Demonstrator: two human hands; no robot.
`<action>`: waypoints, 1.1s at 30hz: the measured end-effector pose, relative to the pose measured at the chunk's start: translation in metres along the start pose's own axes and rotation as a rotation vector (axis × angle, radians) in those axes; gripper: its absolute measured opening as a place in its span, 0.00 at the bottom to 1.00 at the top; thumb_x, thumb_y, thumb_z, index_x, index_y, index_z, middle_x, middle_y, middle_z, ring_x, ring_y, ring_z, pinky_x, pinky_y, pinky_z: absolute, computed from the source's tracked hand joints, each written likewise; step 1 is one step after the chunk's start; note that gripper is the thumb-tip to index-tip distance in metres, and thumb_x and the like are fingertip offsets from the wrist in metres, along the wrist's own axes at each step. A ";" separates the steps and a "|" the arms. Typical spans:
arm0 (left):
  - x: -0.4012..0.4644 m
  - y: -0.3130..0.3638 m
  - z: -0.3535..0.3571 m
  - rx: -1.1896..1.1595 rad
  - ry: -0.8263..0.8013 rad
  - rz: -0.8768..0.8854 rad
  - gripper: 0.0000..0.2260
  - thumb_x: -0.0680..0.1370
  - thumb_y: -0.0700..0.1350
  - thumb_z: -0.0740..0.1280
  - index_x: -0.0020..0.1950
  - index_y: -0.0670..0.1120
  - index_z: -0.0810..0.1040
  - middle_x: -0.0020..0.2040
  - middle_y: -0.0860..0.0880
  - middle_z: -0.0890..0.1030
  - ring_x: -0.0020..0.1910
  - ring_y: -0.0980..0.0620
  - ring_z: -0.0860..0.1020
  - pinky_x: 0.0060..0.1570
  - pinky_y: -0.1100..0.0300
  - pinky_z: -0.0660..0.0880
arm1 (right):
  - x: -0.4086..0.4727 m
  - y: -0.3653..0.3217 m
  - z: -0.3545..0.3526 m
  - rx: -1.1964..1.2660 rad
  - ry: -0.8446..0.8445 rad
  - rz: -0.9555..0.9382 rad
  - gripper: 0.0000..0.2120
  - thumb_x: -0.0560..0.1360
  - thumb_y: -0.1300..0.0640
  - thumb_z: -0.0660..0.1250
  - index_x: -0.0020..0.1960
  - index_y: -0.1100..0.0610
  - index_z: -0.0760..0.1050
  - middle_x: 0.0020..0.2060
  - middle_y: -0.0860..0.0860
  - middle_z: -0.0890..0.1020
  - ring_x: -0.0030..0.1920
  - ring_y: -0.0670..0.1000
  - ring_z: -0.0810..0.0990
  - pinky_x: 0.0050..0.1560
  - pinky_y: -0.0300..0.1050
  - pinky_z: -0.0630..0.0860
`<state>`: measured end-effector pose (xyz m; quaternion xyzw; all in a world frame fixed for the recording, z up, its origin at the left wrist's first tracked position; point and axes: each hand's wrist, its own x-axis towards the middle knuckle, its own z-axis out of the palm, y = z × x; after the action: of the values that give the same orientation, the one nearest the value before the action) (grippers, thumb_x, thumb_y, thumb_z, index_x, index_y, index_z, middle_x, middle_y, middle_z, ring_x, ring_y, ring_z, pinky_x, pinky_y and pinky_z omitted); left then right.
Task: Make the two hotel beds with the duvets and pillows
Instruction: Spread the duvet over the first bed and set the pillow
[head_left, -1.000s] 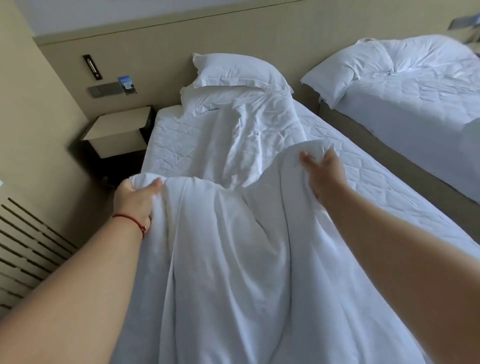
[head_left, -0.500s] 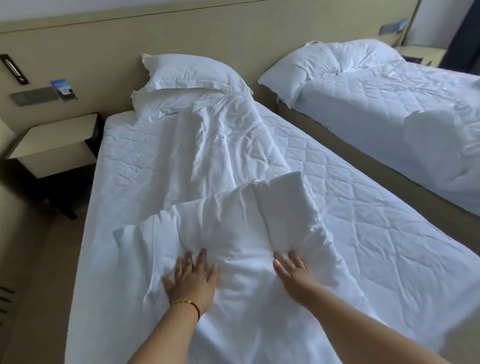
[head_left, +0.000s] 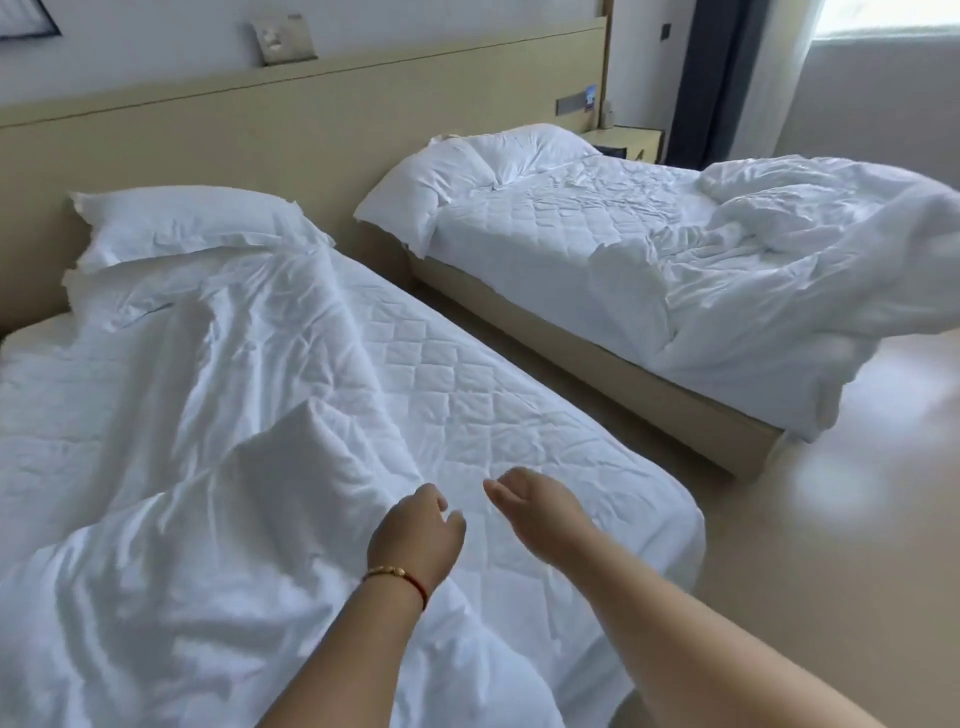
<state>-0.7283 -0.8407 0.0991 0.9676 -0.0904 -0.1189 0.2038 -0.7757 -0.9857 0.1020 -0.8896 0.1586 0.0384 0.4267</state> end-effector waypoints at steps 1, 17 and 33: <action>0.001 0.031 0.007 0.001 0.000 0.015 0.13 0.79 0.53 0.61 0.59 0.48 0.74 0.58 0.49 0.79 0.55 0.48 0.77 0.52 0.58 0.73 | 0.000 0.014 -0.030 -0.011 0.024 -0.009 0.17 0.79 0.43 0.58 0.36 0.53 0.67 0.31 0.46 0.73 0.34 0.47 0.71 0.35 0.44 0.65; 0.064 0.259 0.073 0.073 0.071 0.002 0.15 0.79 0.55 0.62 0.61 0.49 0.73 0.50 0.51 0.79 0.48 0.50 0.78 0.49 0.57 0.76 | 0.065 0.193 -0.314 0.072 0.187 0.033 0.13 0.78 0.41 0.59 0.45 0.49 0.74 0.41 0.45 0.81 0.40 0.47 0.78 0.38 0.42 0.71; 0.315 0.383 0.088 -0.073 0.138 -0.195 0.13 0.80 0.54 0.60 0.61 0.50 0.73 0.50 0.55 0.78 0.48 0.54 0.77 0.48 0.61 0.74 | 0.393 0.172 -0.408 0.037 -0.001 -0.136 0.14 0.78 0.43 0.59 0.37 0.48 0.70 0.33 0.45 0.76 0.33 0.45 0.73 0.33 0.41 0.66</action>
<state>-0.4990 -1.2884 0.1191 0.9696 0.0226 -0.0743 0.2322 -0.4853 -1.4992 0.1520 -0.8903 0.0983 0.0071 0.4446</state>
